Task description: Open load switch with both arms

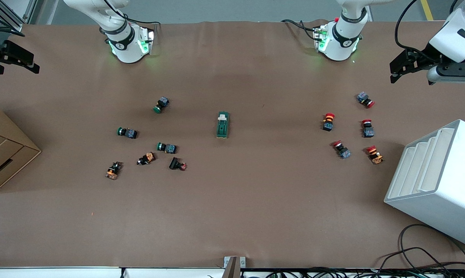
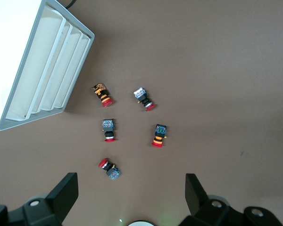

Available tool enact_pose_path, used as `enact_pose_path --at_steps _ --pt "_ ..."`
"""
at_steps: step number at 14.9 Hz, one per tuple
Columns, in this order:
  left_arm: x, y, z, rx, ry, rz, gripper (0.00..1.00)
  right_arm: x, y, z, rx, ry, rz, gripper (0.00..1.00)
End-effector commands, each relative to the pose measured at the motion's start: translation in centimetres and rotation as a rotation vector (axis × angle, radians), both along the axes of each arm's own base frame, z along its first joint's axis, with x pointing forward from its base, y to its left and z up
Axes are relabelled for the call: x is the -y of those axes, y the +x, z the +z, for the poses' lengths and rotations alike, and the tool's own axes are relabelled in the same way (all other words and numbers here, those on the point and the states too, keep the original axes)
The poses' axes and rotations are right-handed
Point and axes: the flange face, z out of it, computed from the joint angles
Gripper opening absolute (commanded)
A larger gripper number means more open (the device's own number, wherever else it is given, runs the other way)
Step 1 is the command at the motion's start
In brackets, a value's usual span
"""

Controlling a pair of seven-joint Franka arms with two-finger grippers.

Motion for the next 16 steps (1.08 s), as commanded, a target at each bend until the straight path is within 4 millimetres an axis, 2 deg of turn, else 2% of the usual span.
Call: enact_pose_path --at_steps 1,6,12,16 --pt "0.2 -0.8 0.4 0.012 0.005 0.033 1.0 -0.4 -0.7 0.0 0.004 0.004 0.016 1.0" --pt "0.5 -1.2 0.4 -0.002 0.007 0.105 1.0 -0.5 -0.6 0.0 0.005 0.003 0.018 1.0" --pt "0.3 -1.0 0.7 0.013 -0.001 0.093 1.0 0.0 -0.6 0.1 0.009 0.005 0.009 1.0" --pt "0.1 -0.2 0.9 0.067 -0.011 0.088 1.0 0.0 -0.6 0.1 0.009 0.006 0.009 1.0"
